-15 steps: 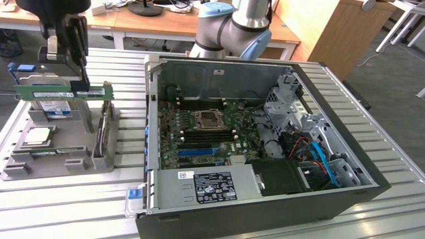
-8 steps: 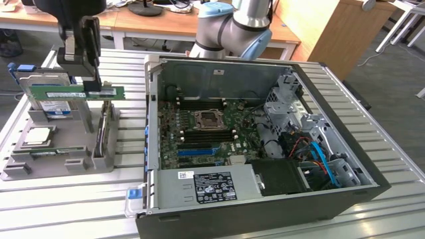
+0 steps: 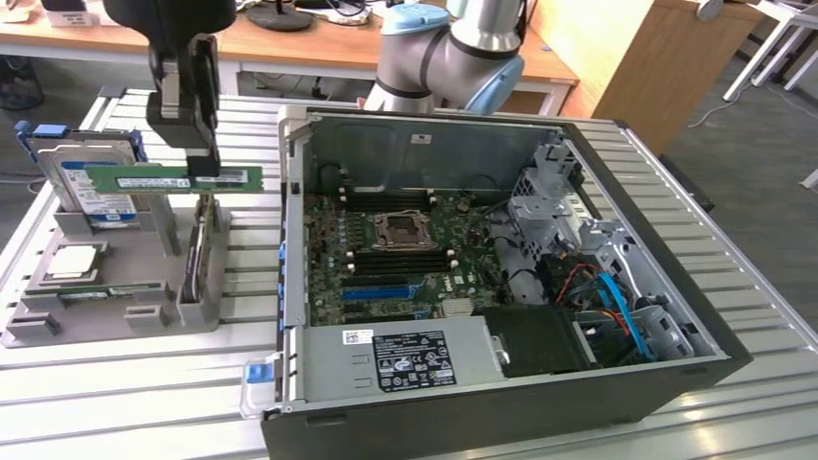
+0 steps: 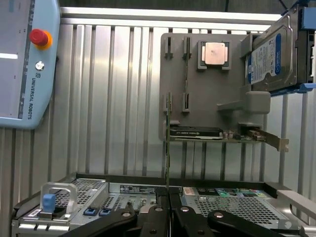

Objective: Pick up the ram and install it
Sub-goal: 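Pick up the ram and move it above insertion slot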

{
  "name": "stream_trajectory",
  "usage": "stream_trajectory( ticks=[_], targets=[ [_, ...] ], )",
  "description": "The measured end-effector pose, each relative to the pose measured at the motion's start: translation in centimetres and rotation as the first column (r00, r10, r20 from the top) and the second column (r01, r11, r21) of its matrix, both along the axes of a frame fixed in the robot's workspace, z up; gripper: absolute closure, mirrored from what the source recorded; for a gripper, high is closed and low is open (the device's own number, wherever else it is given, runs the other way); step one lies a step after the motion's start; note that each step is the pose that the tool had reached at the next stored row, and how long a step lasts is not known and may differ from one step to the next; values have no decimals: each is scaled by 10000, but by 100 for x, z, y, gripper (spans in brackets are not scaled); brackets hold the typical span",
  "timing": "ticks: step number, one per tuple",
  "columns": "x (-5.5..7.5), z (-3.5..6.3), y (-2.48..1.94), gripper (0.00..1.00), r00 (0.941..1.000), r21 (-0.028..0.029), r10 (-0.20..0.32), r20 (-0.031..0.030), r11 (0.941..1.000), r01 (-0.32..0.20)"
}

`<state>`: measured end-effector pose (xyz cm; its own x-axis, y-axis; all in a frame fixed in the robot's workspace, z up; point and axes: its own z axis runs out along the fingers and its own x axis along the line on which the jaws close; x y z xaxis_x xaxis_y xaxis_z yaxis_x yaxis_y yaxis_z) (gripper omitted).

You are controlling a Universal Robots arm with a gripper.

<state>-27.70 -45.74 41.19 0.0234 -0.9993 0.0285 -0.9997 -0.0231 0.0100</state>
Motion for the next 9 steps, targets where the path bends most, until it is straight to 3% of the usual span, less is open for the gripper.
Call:
stream_trajectory(
  ticks=[9],
  targets=[
    [199, 2, 0, 88, 10000, 0, -1, -7, 10000, 1]
  ],
)
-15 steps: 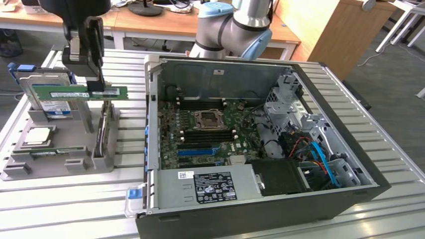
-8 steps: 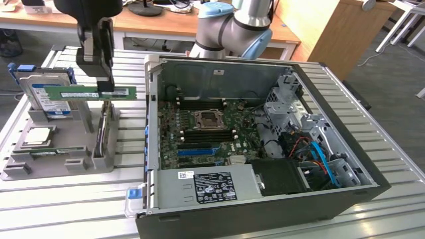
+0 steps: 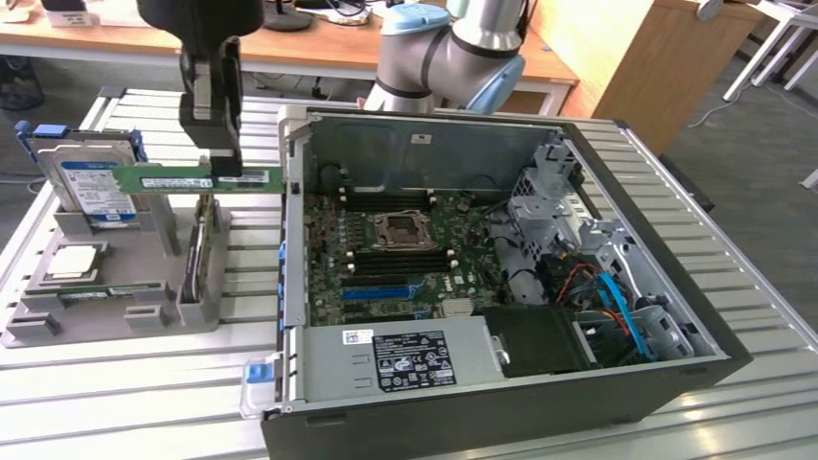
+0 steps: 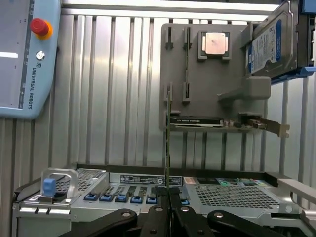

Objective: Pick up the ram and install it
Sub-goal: 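Pick up the ram and move it above insertion slot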

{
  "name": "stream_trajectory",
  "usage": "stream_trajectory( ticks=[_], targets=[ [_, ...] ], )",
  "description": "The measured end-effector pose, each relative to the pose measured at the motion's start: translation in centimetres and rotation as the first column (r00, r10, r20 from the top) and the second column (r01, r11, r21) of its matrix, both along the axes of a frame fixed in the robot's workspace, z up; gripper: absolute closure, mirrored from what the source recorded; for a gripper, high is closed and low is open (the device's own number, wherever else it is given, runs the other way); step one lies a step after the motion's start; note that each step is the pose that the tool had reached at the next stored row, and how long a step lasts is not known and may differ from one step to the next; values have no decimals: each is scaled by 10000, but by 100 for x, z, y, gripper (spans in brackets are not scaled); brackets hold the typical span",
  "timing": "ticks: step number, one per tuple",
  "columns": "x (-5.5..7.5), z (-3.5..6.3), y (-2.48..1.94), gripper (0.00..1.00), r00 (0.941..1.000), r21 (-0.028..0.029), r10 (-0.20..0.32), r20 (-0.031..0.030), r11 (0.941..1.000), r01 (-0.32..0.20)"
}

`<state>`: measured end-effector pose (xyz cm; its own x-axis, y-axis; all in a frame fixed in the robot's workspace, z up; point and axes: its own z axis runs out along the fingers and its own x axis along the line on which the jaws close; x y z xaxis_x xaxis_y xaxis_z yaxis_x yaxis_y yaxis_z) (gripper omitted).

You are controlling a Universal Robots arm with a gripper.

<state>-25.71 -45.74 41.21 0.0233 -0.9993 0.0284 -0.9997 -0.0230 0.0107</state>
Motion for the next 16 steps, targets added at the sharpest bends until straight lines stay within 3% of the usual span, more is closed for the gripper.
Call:
stream_trajectory(
  ticks=[16],
  targets=[
    [374, 17, 0, 88, 10000, 4, -1, -24, 10000, 1]
  ],
)
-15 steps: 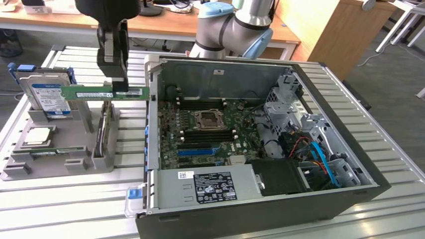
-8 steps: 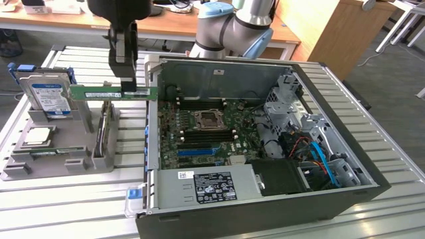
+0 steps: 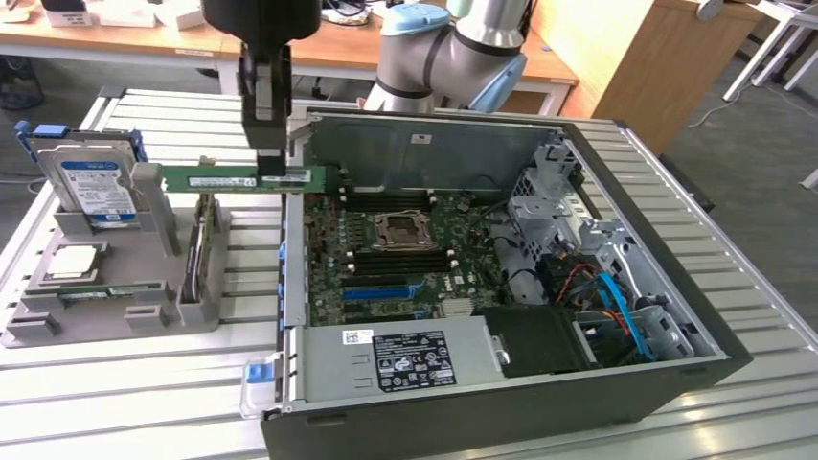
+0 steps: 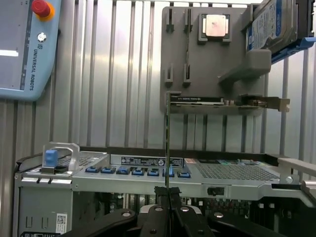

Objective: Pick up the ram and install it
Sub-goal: 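Pick up the ram and move it above insertion slot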

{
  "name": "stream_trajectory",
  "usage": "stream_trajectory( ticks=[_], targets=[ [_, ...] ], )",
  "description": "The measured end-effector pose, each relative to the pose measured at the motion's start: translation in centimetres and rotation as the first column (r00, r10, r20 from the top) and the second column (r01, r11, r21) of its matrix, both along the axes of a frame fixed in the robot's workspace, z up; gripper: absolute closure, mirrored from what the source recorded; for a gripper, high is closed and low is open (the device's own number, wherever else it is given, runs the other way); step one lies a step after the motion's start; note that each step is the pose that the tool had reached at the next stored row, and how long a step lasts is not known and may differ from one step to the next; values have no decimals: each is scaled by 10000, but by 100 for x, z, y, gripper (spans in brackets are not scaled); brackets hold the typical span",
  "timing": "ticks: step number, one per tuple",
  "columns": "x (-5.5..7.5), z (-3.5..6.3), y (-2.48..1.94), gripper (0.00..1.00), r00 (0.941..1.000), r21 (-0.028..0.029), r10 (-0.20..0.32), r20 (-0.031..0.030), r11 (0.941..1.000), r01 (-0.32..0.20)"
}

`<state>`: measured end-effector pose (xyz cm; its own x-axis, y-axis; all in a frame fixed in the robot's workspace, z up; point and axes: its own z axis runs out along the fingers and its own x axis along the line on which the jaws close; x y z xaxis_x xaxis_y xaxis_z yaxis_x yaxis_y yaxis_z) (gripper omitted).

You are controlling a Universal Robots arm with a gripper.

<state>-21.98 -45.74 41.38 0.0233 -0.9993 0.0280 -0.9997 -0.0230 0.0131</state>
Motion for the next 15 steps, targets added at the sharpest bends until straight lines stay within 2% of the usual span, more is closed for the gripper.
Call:
stream_trajectory(
  ticks=[7, 15],
  targets=[
    [268, 5, -1, 88, 10000, 9, 2, -59, 10000, -2],
    [601, 5, -2, 88, 10000, 11, 0, -81, 10000, 0]
  ],
)
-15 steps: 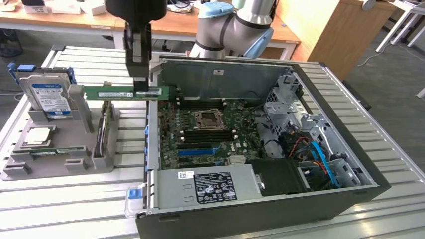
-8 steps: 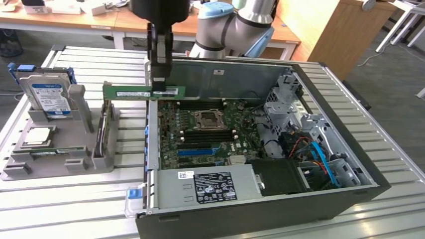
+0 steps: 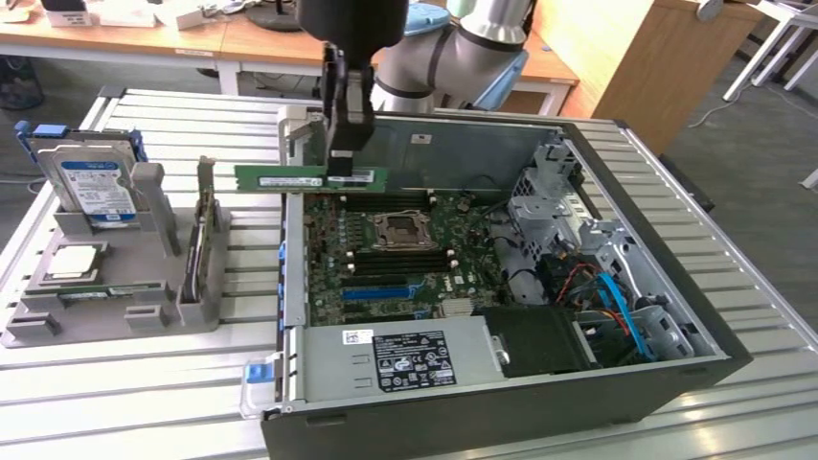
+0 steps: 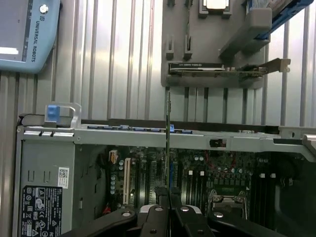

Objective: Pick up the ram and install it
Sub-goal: 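Pick up the ram and move it above insertion slot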

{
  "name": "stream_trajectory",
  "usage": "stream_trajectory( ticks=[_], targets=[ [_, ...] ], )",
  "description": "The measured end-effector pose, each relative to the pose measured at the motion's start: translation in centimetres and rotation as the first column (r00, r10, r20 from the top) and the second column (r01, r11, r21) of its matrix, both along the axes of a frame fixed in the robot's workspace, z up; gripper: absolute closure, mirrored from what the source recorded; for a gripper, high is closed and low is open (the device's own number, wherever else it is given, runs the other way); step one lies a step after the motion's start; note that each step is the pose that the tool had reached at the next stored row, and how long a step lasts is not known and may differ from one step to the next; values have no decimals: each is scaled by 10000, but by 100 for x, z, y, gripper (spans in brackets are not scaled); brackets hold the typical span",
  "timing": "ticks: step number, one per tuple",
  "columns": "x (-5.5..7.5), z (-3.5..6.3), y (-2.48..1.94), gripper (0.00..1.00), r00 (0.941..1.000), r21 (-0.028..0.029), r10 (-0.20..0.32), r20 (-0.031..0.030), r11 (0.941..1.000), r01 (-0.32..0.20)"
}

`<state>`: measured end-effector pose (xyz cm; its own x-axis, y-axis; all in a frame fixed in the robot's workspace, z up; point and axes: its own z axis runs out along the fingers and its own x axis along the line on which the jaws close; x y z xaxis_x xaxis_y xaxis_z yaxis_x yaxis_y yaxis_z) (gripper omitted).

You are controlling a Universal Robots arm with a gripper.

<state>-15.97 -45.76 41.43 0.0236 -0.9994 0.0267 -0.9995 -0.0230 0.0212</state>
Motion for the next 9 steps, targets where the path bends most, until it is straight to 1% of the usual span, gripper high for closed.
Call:
stream_trajectory(
  ticks=[9],
  targets=[
    [377, 0, -1, 88, 10000, 0, 2, -15, 10000, -2]
  ],
)
